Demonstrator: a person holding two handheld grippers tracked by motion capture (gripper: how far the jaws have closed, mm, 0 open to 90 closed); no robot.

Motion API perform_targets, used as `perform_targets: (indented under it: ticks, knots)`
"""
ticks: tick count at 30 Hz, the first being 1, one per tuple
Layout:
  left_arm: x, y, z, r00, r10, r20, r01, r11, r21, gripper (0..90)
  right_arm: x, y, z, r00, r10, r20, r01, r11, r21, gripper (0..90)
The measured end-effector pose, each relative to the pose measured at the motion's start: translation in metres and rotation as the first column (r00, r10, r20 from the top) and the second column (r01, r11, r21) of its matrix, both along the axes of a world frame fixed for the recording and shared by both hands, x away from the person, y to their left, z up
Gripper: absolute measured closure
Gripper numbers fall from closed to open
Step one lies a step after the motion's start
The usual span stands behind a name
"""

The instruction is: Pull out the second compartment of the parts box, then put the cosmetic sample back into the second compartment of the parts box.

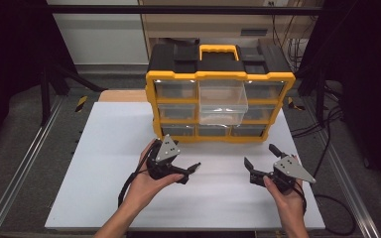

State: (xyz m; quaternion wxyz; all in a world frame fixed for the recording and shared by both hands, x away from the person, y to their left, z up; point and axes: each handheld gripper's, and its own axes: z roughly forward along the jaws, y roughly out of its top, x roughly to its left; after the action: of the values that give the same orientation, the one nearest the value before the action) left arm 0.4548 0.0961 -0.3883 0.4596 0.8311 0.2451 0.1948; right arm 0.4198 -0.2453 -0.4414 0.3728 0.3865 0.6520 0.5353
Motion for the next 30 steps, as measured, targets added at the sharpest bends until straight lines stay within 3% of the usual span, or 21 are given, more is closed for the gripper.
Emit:
perform_targets:
  ticks: [13,22,30]
  knots:
    - [0.011,-0.012,0.001,0.9970,0.019,-0.075,-0.012,0.9962,0.087,8.6,0.001,0.001,-0.001,1.0000,0.001,-0.009,-0.001,1.000,-0.012,6.3]
    - [0.020,-0.017,-0.012,0.9871,0.036,-0.156,-0.018,0.9927,0.119,13.4,0.001,0.000,-0.001,0.9999,0.000,-0.014,0.000,1.000,-0.014,6.2]
    - [0.026,-0.018,-0.024,0.9797,0.055,-0.193,-0.025,0.9879,0.153,21.7,0.001,0.001,-0.002,0.9997,0.002,-0.022,-0.002,1.000,-0.012,6.1]
